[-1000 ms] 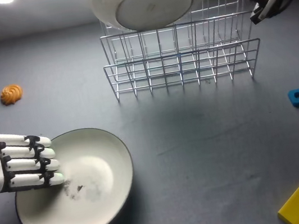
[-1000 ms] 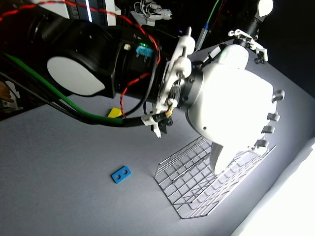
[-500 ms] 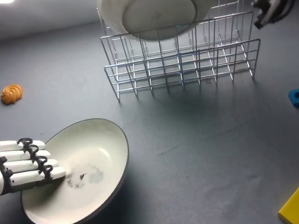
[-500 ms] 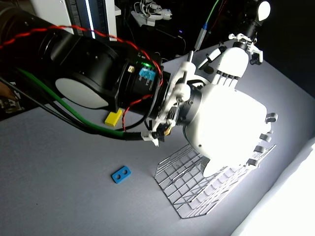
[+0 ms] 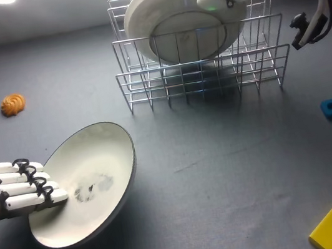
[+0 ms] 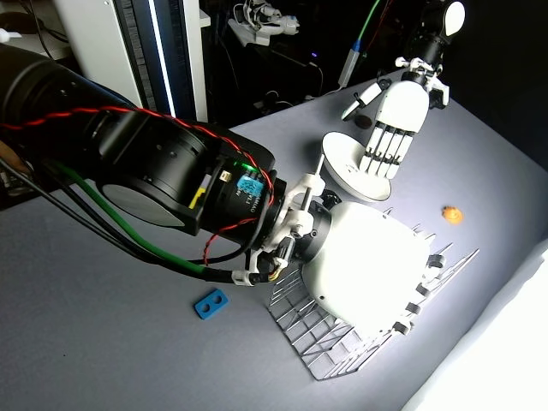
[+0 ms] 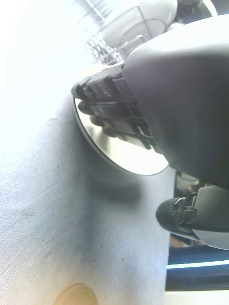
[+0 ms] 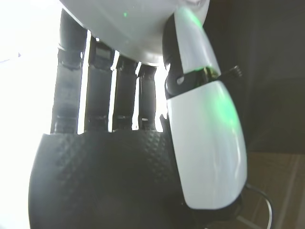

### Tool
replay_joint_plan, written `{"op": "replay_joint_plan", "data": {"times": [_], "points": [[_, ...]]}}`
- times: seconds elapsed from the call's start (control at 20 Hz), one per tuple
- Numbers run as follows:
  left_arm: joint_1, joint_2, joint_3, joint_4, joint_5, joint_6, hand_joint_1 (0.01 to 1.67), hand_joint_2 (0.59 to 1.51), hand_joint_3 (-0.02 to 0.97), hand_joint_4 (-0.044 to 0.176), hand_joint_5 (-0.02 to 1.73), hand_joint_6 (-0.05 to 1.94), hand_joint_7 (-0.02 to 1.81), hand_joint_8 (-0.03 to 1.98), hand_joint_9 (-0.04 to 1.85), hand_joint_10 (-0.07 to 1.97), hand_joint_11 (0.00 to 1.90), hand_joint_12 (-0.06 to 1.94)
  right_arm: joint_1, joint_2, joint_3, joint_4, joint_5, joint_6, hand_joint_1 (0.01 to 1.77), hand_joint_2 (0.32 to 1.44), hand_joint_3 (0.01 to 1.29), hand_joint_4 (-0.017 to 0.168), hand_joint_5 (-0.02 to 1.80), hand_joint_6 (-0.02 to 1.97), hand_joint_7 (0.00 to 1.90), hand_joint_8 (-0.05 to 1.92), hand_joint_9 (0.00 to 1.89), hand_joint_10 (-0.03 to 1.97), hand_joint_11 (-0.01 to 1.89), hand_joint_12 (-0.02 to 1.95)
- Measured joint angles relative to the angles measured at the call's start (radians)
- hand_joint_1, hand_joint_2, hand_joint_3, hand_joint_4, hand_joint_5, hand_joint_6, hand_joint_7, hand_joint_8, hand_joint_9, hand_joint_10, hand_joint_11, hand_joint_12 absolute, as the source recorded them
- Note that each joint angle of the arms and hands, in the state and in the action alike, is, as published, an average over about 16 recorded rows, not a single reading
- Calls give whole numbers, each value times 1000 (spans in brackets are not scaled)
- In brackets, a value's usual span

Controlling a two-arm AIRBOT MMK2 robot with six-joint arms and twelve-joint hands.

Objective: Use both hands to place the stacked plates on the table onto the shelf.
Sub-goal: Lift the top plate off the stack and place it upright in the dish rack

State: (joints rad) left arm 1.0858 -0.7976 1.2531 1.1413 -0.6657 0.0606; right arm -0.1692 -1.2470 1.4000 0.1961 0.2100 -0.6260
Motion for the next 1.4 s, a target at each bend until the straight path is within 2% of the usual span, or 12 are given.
{"op": "replay_joint_plan", "data": {"times": [0.15, 0.3, 1.0, 1.1, 1.4], "points": [[2, 2, -2, -1, 2, -2, 22, 1108, 16, -3, 2, -22, 26, 1, 15, -4, 23, -12, -9, -4, 6, 0, 3, 0, 1187, 1113, 13, -8, 716, 1152, 932, 1126, 949, 628, 689, 1346], [3, 3, -4, -1, 4, -3, 22, 1109, 17, -3, 5, -19, 29, 1, 8, -9, 24, -5, -14, -6, 8, 0, 8, 0, 1161, 1133, 14, -8, 693, 1100, 896, 1011, 919, 604, 646, 1338], [13, 8, -11, -4, 15, -18, 21, 1107, 15, -4, 15, -17, 41, -4, -11, -25, 34, 20, 1, 3, -29, -35, 15, -16, 958, 1207, 14, -5, 705, 151, 822, 68, 747, 203, 285, 1272], [16, 9, -13, -5, 18, -21, 21, 1105, 15, -4, 13, -19, 38, -4, -12, -26, 36, 21, 7, 7, -35, -43, 16, -22, 938, 1213, 14, -4, 706, 63, 813, 28, 726, 156, 248, 1266], [23, 13, -18, -8, 24, -31, 22, 1099, 15, -4, 10, -20, 34, -4, -15, -30, 42, 23, 29, 29, -77, -82, 43, -102, 888, 1228, 14, -4, 648, 43, 734, 27, 664, 121, 167, 1263]]}}
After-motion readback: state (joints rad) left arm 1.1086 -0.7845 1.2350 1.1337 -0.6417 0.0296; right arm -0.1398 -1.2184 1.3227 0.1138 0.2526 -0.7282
